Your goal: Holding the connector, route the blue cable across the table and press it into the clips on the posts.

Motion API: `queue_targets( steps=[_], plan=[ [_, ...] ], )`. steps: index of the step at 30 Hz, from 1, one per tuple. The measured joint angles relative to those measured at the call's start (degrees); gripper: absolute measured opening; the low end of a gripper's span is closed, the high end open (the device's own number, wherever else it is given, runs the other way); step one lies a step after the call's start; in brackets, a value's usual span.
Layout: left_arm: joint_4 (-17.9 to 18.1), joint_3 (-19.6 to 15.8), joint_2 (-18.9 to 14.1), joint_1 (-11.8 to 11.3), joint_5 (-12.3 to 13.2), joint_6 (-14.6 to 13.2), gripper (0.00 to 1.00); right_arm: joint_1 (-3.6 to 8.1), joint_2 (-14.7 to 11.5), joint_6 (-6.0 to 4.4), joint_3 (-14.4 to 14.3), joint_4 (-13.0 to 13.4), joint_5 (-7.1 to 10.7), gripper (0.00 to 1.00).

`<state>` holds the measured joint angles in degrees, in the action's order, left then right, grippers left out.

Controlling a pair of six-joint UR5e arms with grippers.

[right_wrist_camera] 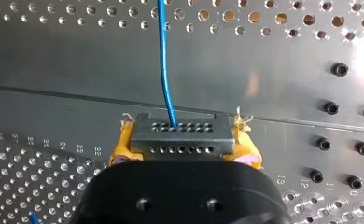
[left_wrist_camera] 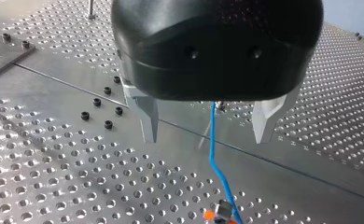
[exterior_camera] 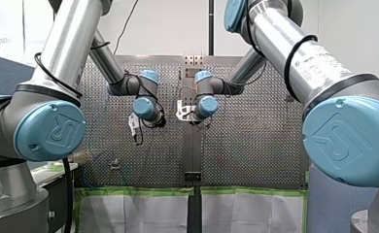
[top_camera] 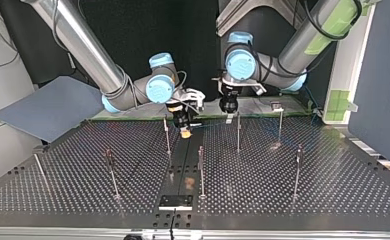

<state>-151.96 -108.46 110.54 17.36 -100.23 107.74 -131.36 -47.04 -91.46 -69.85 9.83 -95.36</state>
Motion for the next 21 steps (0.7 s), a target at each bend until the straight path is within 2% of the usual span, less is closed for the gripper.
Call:
queue_targets(
  steps=[11,21],
  plan=[
    [-0.59,5.43,5.2,0.48,-1.09,0.11,1.0,0.45,-0.03,-0.13,0.35,0.08,0.92,0.0],
    [-1.39,6.42,5.84,1.56,-4.03,-0.17,1.0,0.66,-0.04,-0.23,0.48,0.09,1.05,0.0]
  ],
)
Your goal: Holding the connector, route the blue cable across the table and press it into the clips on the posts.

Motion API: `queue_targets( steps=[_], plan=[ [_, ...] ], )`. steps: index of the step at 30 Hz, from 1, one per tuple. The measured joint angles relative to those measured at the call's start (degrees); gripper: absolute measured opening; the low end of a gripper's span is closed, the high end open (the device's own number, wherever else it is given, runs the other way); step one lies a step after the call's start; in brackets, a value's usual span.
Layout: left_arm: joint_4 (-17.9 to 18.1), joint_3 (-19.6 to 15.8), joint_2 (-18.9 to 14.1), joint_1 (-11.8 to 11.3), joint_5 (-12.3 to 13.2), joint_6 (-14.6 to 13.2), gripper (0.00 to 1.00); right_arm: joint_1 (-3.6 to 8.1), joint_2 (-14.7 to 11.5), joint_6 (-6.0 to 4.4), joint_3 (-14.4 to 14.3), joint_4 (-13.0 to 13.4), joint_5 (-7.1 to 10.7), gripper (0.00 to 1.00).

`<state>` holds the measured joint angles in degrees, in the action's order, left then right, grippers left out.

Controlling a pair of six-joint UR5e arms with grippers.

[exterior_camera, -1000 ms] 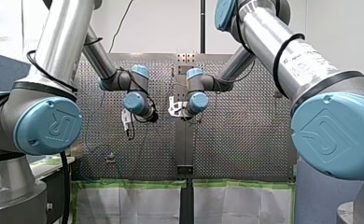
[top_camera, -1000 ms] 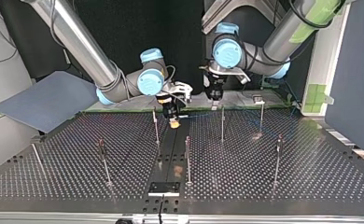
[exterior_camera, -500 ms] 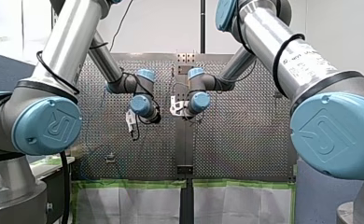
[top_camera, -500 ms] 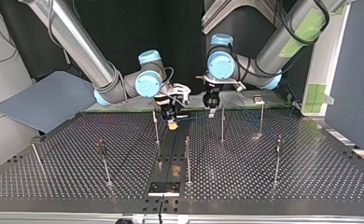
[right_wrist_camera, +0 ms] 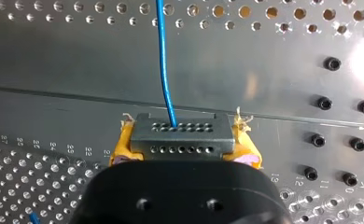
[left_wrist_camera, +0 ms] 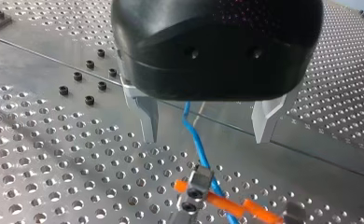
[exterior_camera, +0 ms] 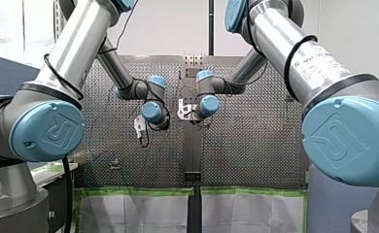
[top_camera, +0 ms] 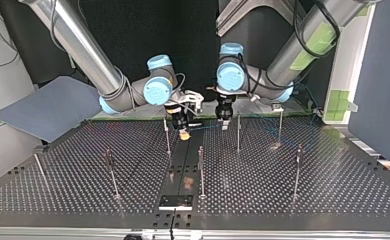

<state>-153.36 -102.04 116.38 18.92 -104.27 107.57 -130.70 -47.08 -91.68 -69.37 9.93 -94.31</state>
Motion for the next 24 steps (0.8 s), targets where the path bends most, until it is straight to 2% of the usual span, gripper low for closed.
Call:
queue_targets(
  steps=[1,2,3,4,5,9,19,24],
  plan=[
    [-0.05,0.0,0.0,0.13,-0.23,-0.1,0.56,0.03,0.0,0.0,0.0,0.0,0.0,0.0],
    [-0.09,0.0,-0.01,0.3,-0.5,-0.26,0.4,0.07,0.0,0.0,0.0,0.01,0.0,0.0],
    [-0.13,0.01,-0.02,0.52,-0.94,-0.6,0.4,0.09,0.0,0.0,0.0,0.0,0.0,0.0],
    [-0.13,0.01,-0.01,0.67,-1.34,-0.93,0.23,0.1,0.0,0.0,0.0,0.0,0.0,0.0],
    [-0.11,0.01,-0.01,0.8,-1.76,-1.24,0.0,0.12,0.0,0.0,0.0,-0.01,0.0,0.0],
    [0.23,0.05,-0.01,1.22,-3.06,-1.67,0.0,0.19,0.0,0.0,0.0,-0.03,0.0,0.0],
    [0.14,0.35,-0.13,1.53,-4.64,-1.45,0.0,0.37,0.0,0.0,0.23,-0.13,0.03,0.0],
    [0.01,0.36,-0.21,1.56,-5.09,-1.52,0.0,0.49,-0.83,0.0,0.52,-0.66,0.02,0.0]
  ],
)
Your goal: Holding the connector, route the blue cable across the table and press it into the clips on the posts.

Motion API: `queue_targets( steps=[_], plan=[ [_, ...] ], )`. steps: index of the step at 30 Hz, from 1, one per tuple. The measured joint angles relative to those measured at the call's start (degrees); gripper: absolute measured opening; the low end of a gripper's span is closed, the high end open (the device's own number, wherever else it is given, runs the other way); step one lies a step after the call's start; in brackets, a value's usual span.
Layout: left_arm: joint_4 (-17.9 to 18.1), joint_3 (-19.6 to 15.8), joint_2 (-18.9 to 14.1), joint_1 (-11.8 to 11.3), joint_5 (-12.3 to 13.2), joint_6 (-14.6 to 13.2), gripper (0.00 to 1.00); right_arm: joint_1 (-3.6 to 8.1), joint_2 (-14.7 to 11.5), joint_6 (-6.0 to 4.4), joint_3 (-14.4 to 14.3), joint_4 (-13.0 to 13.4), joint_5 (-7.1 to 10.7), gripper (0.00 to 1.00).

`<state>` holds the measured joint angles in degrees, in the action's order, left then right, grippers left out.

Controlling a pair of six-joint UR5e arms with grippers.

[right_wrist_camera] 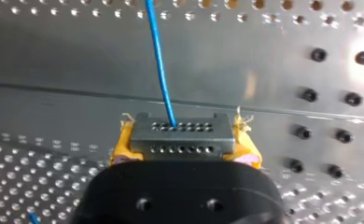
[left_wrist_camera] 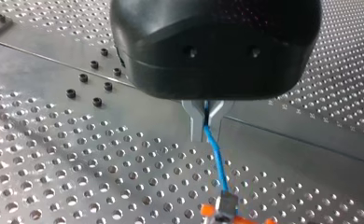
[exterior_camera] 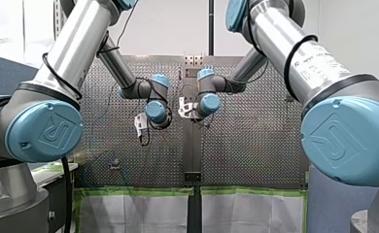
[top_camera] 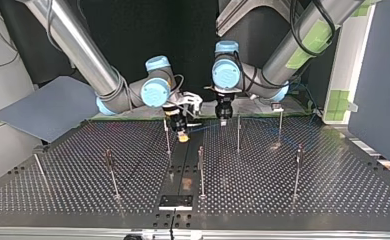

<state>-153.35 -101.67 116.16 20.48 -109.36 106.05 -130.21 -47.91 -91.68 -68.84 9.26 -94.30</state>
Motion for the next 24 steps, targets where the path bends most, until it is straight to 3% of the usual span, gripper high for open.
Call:
queue_targets(
  steps=[1,2,3,5,6,7,8,15,24],
  plan=[
    [-0.03,0.0,0.0,0.01,0.1,0.04,0.0,0.01,-0.17,0.0,0.02,-0.04,0.0,0.0],
    [-0.09,0.0,0.0,0.02,0.3,0.11,0.13,0.02,-0.35,-0.04,0.02,-0.07,-0.01,0.0],
    [-0.23,0.0,0.0,0.02,0.63,0.26,0.13,0.04,-0.45,-0.09,0.02,-0.07,-0.08,0.0],
    [-0.32,-0.01,0.02,0.0,1.45,0.63,0.43,0.16,-0.6,-0.33,0.03,-0.09,-0.05,0.0],
    [-0.39,-0.01,0.03,0.07,1.87,0.88,0.43,0.11,-0.61,-0.45,0.02,-0.1,-0.01,0.0],
    [-0.41,-0.01,0.04,0.11,2.05,1.06,0.69,0.11,-0.61,-0.55,0.02,-0.11,-0.01,0.0],
    [-0.4,0.02,0.04,0.16,2.16,1.21,0.73,0.11,-0.62,-0.64,0.01,-0.1,0.03,0.0],
    [0.27,0.94,0.12,0.72,2.49,2.08,0.73,0.07,-0.59,-0.79,-0.01,-0.11,0.23,0.0],
    [0.9,3.11,0.38,0.66,2.86,2.64,0.62,0.08,-0.59,-0.8,-0.01,-0.08,0.25,0.0]
  ],
)
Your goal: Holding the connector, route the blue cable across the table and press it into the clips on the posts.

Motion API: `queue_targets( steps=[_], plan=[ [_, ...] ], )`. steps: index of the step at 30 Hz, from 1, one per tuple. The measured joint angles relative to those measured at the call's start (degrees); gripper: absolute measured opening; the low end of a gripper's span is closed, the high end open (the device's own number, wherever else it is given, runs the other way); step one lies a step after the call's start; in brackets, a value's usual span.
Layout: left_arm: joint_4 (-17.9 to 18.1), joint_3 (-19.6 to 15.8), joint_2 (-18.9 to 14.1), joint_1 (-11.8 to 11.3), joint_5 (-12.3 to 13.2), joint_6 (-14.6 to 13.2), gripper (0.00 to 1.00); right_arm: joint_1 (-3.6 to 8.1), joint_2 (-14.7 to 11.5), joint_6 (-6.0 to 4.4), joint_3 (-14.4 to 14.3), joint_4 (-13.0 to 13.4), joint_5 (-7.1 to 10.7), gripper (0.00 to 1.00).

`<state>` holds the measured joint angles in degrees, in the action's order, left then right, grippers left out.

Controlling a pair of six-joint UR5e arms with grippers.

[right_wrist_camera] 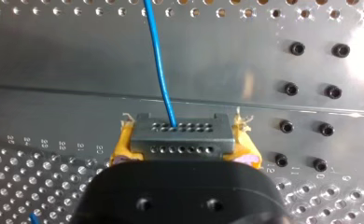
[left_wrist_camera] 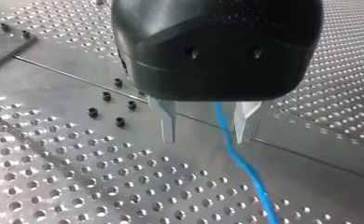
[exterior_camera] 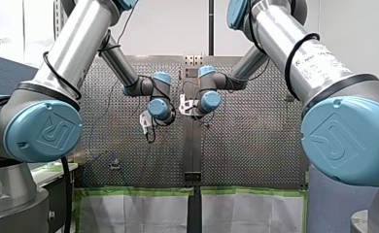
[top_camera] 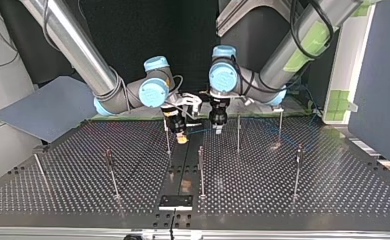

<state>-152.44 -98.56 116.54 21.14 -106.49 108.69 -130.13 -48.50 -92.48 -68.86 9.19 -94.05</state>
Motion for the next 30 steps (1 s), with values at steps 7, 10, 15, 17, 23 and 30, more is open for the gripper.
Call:
queue_targets(
  steps=[7,10,15,17,23,30],
  plan=[
    [-1.68,1.09,1.74,0.15,0.82,-0.19,0.57,0.0,-0.05,0.0,-0.01,0.05,0.0,0.0],
    [-2.85,1.54,3.23,0.53,0.27,-0.45,0.57,0.0,-0.06,0.0,-0.01,0.02,0.0,0.0],
    [-4.31,3.26,4.2,0.89,-1.48,-0.42,0.42,-0.02,-0.06,0.0,-0.01,-0.08,0.06,0.0],
    [-4.97,3.83,4.24,1.06,-2.08,-0.7,0.12,-0.02,-0.06,0.0,-0.01,-0.14,0.07,0.0],
    [-6.09,4.49,4.22,1.75,-3.22,-0.93,0.0,-0.05,-0.2,0.22,0.03,-0.32,0.09,0.0],
    [-8.27,4.43,2.29,2.05,-5.09,-0.15,0.0,-0.01,-2.16,0.03,0.03,-1.1,0.08,0.0]
  ],
)
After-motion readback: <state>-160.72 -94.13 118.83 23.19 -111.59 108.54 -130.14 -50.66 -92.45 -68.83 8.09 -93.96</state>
